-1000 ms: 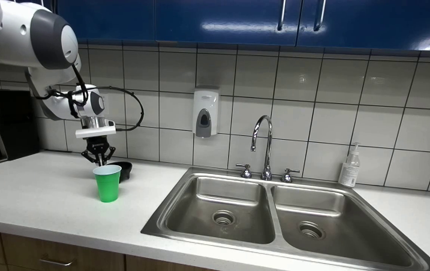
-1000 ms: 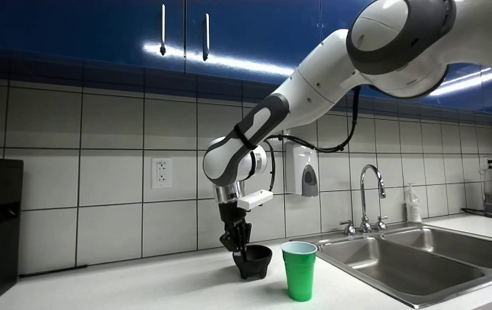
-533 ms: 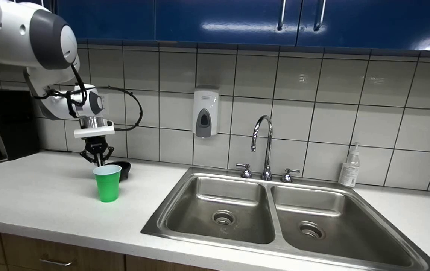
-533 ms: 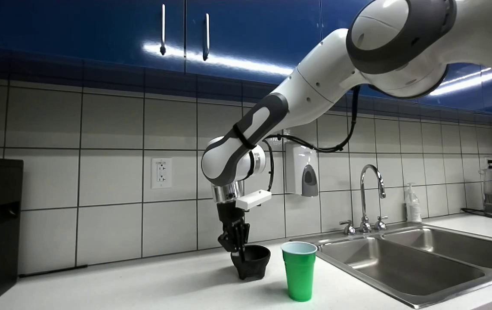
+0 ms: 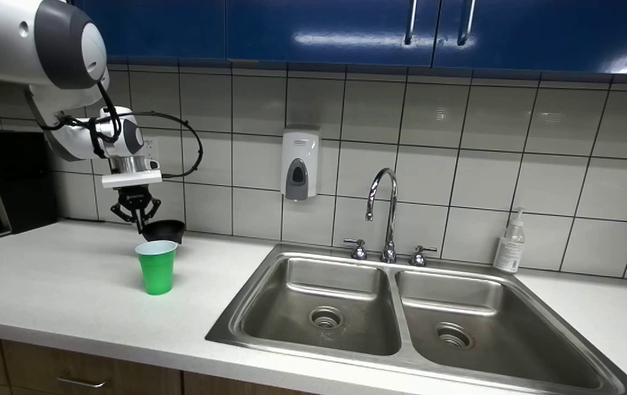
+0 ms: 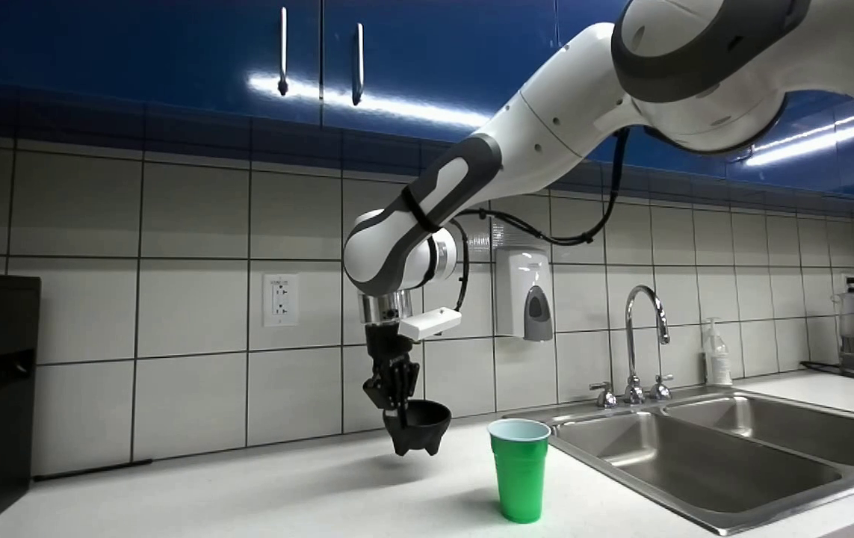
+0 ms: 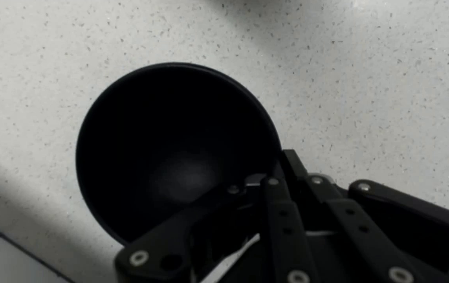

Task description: Put the black bowl in the sink on the left.

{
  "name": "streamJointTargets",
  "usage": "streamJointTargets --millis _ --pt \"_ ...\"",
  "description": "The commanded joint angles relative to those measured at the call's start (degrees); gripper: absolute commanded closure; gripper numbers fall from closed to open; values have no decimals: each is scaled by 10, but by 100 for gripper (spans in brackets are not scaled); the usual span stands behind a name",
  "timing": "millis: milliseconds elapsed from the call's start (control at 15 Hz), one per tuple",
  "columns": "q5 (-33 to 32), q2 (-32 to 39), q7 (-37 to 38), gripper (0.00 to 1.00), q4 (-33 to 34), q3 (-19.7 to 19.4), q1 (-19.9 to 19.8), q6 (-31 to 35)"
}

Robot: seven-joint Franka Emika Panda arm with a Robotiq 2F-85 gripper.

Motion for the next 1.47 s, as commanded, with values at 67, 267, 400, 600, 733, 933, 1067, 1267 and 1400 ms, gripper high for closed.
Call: streamJointTargets --millis 67,267,400,600,733,933,1067,1267,1400 --pt "-2 -54 -4 98 -45 6 -10 31" --pt "0 -75 -2 98 -67 5 -15 48" --pt "2 -90 -3 98 -84 4 -23 58" --pt "4 -113 -1 98 -111 2 -36 76" --pt "5 -128 0 98 -130 0 -46 85" --pt "7 -151 0 98 -158 -3 -61 97" --pt "10 -169 1 98 -182 -7 -72 107" --pt "15 -197 0 98 -218 -11 -92 124" --pt "20 -217 -1 98 -244 -16 -106 134"
